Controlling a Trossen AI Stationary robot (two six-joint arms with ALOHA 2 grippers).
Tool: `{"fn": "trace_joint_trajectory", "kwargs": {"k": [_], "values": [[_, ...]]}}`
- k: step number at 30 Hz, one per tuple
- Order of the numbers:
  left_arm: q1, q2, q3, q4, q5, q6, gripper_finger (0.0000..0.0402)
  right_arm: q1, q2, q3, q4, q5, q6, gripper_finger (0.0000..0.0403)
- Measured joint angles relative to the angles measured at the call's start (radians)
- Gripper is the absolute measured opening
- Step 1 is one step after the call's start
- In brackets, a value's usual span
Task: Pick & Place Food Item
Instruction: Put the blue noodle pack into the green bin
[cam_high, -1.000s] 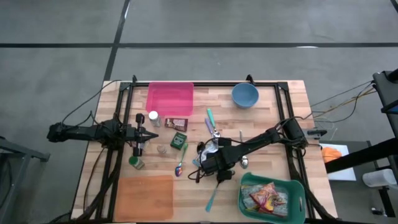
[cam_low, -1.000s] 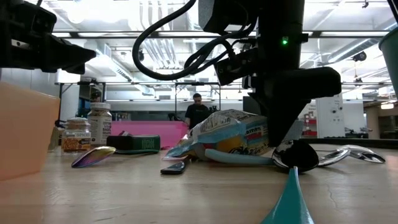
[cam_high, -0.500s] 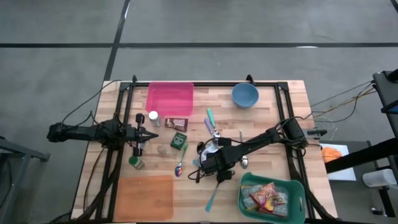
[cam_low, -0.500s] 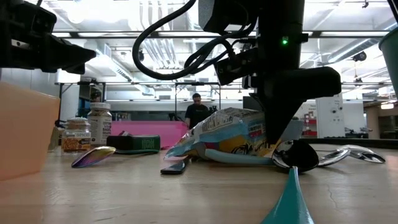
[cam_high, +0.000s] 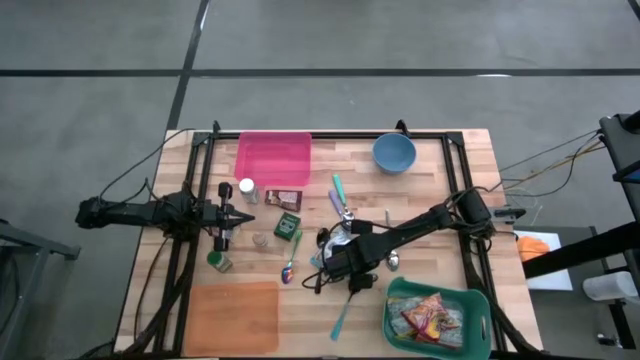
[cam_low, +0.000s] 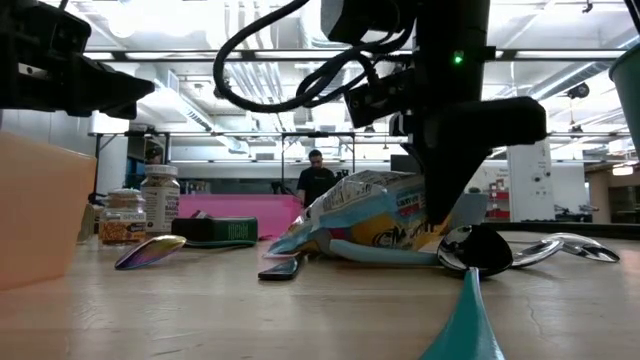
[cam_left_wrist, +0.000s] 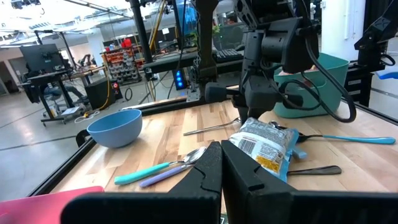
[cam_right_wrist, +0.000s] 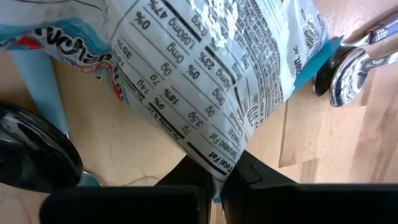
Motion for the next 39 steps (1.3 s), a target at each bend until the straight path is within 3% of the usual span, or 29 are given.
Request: {"fn": "trace_joint_trajectory", "kwargs": {"k": [20, 32, 39], "values": [[0.000, 0.000, 0.000, 0.000, 0.000, 0.000, 0.0000, 0.000, -0.148, 0.000, 0.003, 0.040, 0.019, 0.0012], [0.000, 0.000, 0.000, 0.000, 0.000, 0.000, 0.0000, 0.015, -0.152, 0.000, 0.001, 0.142, 0.092, 0.0012], [0.000, 0.000, 0.000, 0.000, 0.000, 0.000, 0.0000, 0.054, -0.096, -0.002, -0.027, 0.303, 0.183, 0.0012]]}}
